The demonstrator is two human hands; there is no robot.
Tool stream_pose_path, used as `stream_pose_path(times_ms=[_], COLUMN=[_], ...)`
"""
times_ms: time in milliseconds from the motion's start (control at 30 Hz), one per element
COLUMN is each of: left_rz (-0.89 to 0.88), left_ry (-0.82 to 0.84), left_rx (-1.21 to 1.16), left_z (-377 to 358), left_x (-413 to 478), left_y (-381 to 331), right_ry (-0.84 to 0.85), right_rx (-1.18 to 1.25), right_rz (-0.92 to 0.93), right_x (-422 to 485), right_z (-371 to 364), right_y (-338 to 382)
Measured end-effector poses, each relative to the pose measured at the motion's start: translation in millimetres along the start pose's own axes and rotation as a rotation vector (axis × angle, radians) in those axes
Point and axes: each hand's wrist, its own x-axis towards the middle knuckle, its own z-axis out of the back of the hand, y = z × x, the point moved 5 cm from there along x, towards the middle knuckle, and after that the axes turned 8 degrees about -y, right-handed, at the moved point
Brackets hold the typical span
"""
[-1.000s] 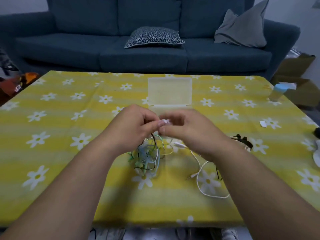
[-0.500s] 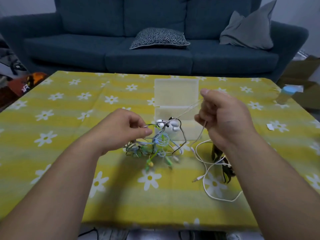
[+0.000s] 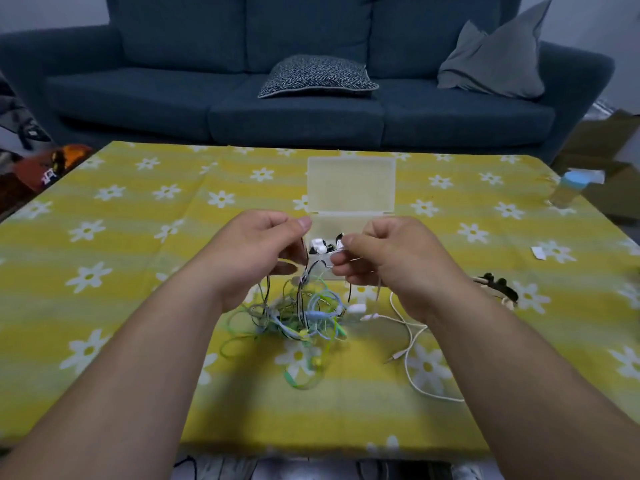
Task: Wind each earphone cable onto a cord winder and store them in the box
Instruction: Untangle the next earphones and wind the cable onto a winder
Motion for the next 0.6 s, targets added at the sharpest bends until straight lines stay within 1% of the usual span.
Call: stream_pose_path(times_ms=[67,133,200,233,333,400,500,600], left_rz=[0.064,0.131,0.144,0.138,0.12,0.066,-0.085,-0.188], left_ry=[-0.083,-0.22,-0.312,-0.315,-0.253,-0.23,-0.188,-0.018], left_rx=[-0.031,-0.051,0.03,0.084,0.285,0.395,0.407,0.374], left_z=[3.8,14.6,26.6,29.8,26.5,21.4,12.4,-1.8], left_x=[2.6,7.6,12.4,14.6,14.9,13.4,11.3,3.5], left_y=[4.3,11.2,17.5,20.3,24.1,23.8,14.8,2.6], right_ry=[-0.053,-0.13,-0.184,-0.2,-0.222,-0.199,-0.146,-0.129], right_rx=[-0.004,0.006,0.041,0.061,0.091,0.094,0.089,0.102], right_rz=[0.005,0.02,0.023,0.022,0.035,0.035,0.035,0.04], right_x=[1.8,4.4,6.0,6.6,6.8,6.5,5.9,5.5], right_z=[4.2,12.1,18.4,20.1,20.8,18.1,13.1,10.9], right_y=[0.1,1.2,2.2,2.7,4.6,4.8,4.3,4.4])
